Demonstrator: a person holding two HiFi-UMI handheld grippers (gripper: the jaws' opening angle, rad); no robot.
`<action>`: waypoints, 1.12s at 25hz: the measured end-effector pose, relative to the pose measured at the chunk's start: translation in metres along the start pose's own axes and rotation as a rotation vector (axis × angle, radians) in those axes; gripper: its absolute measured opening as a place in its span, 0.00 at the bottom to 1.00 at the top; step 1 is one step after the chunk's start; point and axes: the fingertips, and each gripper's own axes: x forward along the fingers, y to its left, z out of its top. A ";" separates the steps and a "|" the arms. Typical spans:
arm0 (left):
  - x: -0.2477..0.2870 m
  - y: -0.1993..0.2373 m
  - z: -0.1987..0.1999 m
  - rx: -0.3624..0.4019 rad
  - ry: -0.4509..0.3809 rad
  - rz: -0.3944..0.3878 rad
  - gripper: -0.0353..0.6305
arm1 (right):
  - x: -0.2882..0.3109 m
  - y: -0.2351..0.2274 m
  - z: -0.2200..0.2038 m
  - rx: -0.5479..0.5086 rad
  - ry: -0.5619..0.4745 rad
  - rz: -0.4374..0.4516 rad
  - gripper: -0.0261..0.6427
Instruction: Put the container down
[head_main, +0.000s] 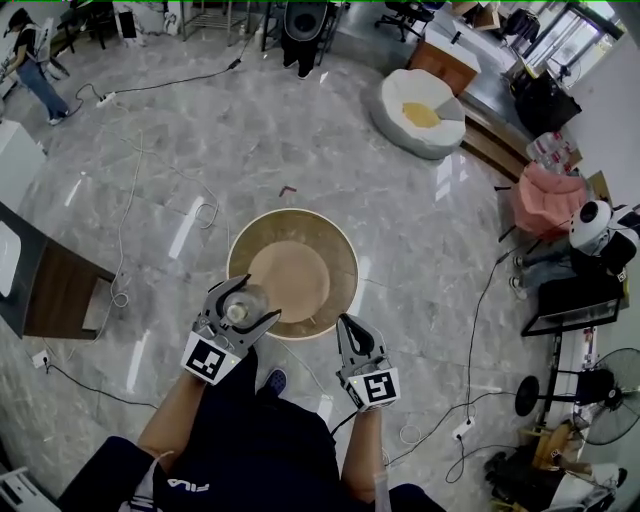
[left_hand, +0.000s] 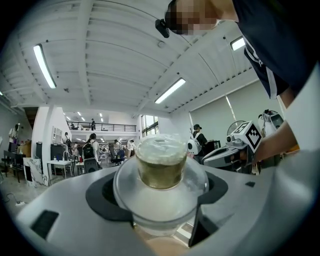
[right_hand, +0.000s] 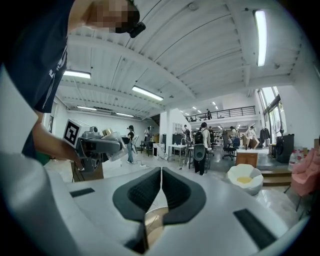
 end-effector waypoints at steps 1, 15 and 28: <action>0.006 0.008 -0.004 0.002 0.005 -0.009 0.59 | 0.008 -0.004 -0.001 0.003 0.004 -0.011 0.08; 0.096 0.124 -0.047 0.010 0.005 -0.144 0.59 | 0.136 -0.064 0.000 0.019 0.033 -0.148 0.08; 0.145 0.130 -0.084 -0.035 0.064 -0.150 0.59 | 0.169 -0.099 -0.019 0.045 0.065 -0.124 0.08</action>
